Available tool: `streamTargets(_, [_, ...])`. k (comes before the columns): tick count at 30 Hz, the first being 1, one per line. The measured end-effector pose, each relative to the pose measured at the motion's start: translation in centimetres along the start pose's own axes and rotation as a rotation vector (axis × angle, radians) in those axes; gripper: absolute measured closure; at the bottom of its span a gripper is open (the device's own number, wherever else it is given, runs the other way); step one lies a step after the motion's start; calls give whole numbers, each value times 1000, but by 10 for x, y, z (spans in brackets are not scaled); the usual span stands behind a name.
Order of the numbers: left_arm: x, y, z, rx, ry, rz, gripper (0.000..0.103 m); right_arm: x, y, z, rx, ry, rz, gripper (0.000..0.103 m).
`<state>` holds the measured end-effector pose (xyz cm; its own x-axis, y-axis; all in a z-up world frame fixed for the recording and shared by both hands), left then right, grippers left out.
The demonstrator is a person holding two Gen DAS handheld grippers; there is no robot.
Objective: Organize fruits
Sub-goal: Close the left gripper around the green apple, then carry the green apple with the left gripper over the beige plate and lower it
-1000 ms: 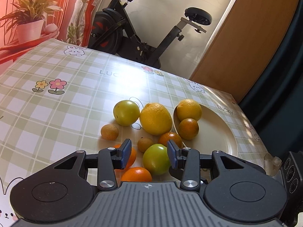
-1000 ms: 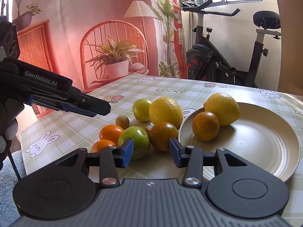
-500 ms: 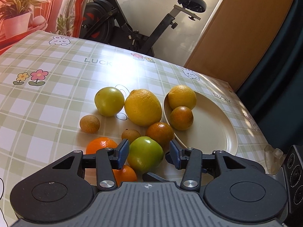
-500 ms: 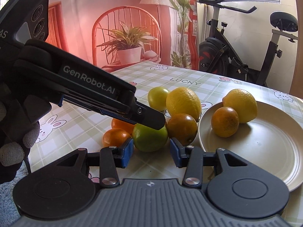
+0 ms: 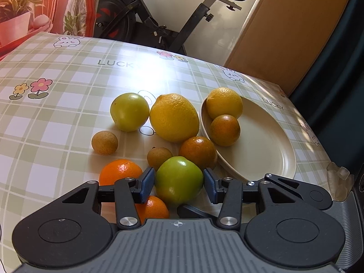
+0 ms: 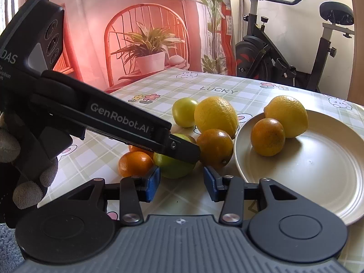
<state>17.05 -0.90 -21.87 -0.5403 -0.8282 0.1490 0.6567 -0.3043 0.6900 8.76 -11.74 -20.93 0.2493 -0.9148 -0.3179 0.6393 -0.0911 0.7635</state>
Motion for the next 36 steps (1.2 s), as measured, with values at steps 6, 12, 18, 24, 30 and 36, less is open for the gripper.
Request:
streamTargets(6, [4,-2,3,4,7,-17,54,-1,-1,0,-6,1,6,57])
streamTargets(12, [15,-7,4,3,-20,-41,54,-5,-1,-3,-19,1,28,56])
streamTargets(18, [25,-12,7,2,-33,-69,54,-3,0,-3,-20,1,11,53])
streamTargets(24, [28,-15,9,10,-23,-70,54,1,0,1,-12,25,-8,54])
streamTargets(30, [27,-16,11,14,-24,-62,54,2,1,2,-22,25,-11,53])
streamTargets(36, [27,-17,11,16,-23,-62,54,3,1,2,-36,23,-20,51])
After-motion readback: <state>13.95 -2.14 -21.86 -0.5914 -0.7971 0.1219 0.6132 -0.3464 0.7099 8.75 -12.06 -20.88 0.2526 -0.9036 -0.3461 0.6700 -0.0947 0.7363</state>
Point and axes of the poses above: each gripper's, at about its wrist camera, not at the fingertips, and z roughly against the way its jaws point, x to its right, y to its top, the point moved 1 cm from there along -z, roughly the way its jaws point, and after that the axes turned 13 degrees about -z, right-handed, at the moved point
